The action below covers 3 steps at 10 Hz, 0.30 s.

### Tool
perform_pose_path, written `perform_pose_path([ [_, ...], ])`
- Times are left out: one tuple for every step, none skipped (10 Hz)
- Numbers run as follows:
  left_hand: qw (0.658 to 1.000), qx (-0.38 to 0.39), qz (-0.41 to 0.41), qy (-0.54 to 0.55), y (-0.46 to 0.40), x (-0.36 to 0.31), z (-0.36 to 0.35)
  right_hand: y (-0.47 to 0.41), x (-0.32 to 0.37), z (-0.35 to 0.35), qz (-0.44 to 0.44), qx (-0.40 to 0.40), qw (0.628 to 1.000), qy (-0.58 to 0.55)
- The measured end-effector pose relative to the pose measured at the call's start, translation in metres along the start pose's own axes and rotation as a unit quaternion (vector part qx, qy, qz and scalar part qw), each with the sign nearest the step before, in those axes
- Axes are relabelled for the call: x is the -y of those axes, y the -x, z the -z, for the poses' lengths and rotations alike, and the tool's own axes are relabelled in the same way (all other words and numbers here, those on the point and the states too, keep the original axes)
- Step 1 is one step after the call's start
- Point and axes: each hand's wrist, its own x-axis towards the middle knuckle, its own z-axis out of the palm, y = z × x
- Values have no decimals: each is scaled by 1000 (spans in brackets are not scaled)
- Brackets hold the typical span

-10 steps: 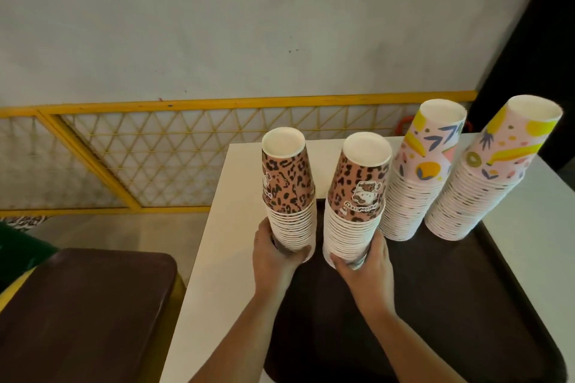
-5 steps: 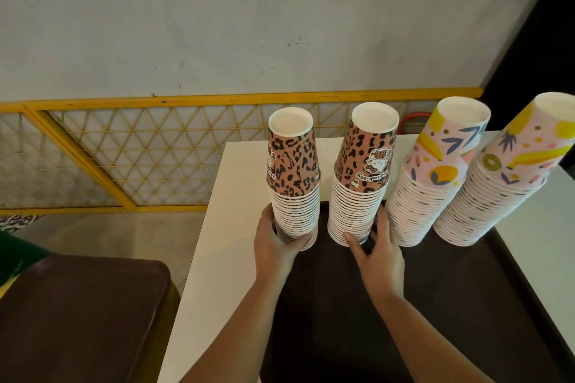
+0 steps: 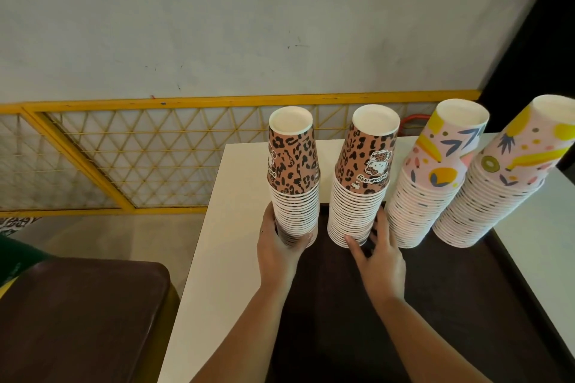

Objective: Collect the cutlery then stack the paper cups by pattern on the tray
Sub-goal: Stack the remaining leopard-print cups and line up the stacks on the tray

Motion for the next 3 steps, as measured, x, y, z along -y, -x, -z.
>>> perform_pose_path([
  [999,0,51,-9,13,2,-2,1,0,1,-19,22,999,-26],
  [995,-6,98,-27,34,0,0,10,-1,6,-12,63,998,-28],
  [994,-19,95,-53,47,-4,4,22,-1,17,-25,106,994,-21],
])
